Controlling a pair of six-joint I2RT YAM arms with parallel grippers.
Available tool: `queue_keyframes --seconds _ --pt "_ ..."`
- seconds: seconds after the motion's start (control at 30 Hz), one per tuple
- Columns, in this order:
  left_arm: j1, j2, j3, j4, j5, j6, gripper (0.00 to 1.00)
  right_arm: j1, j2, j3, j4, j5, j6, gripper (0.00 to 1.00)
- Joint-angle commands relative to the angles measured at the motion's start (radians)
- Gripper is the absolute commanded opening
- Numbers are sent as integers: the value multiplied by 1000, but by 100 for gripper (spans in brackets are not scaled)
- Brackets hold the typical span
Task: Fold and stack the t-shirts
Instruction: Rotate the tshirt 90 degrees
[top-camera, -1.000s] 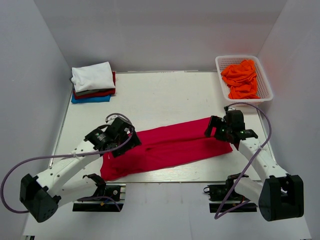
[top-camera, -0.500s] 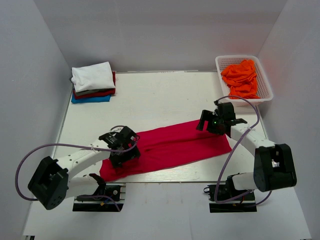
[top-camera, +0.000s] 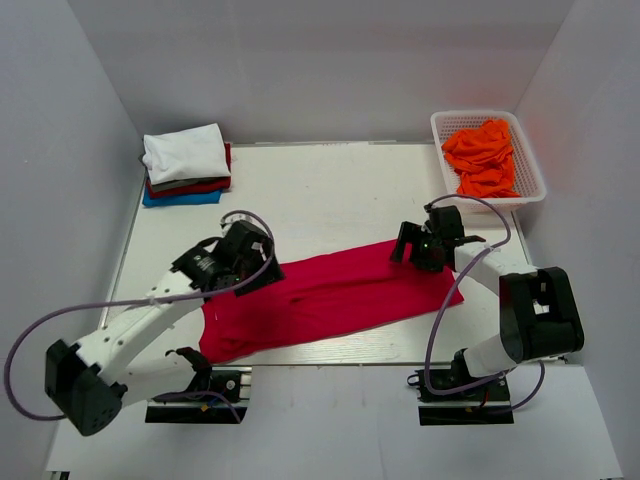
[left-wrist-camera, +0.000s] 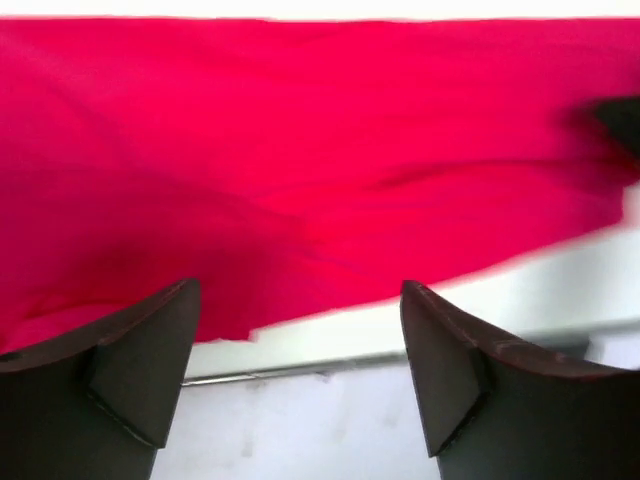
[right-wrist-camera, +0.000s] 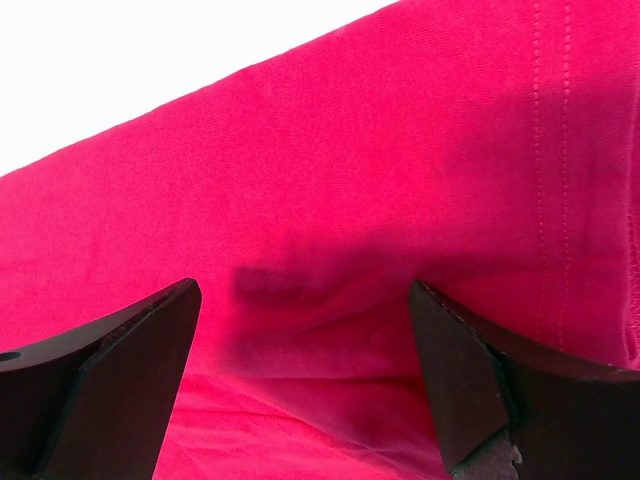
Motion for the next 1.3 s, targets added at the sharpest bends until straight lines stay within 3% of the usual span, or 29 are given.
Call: queue_keyframes --seconds 0.0,0.07,0.17,0.33,0.5,0.63,0.73,0.8,0.83,0.87,0.93,0.97,1.03,1.13,1.27 --pt "7 119 -116 -38 -75 -100 68 5 -24 43 16 23 -10 90" --pt "16 168 -154 -37 -89 -177 49 5 -15 56 11 33 -20 90" --pt "17 209 -219 -48 -119 -278 35 5 19 85 0 39 -29 90" --pt "67 242 -289 68 -129 -314 33 8 72 84 0 29 -18 90" --pt "147 551 -211 174 -60 -245 26 19 126 53 -3 23 -6 90" --pt "216 792 3 210 -18 -112 22 48 117 -10 -29 -22 34 90" --pt "239 955 300 168 -47 -38 20 113 18 -88 -79 -23 65 90" --pt "239 1154 625 72 -72 30 19 184 -76 -159 -104 -63 115 90" --pt "239 1223 866 31 -101 42 19 202 -99 -182 -130 -75 146 90" --pt "239 1359 983 -15 -101 80 19 222 -119 -202 -148 -95 166 90" --pt "239 1483 1287 -28 -29 119 21 292 -202 -232 -222 -114 216 90" --pt "239 1538 1364 -18 5 157 22 310 -219 -239 -244 -150 223 90" --pt "239 1630 1448 96 116 157 28 374 -277 -263 -303 -184 250 90" --pt "239 1643 1360 387 294 121 32 469 -320 -263 -331 -336 240 90" --pt "239 1784 1493 469 384 59 36 594 -325 -220 -311 -378 249 90"
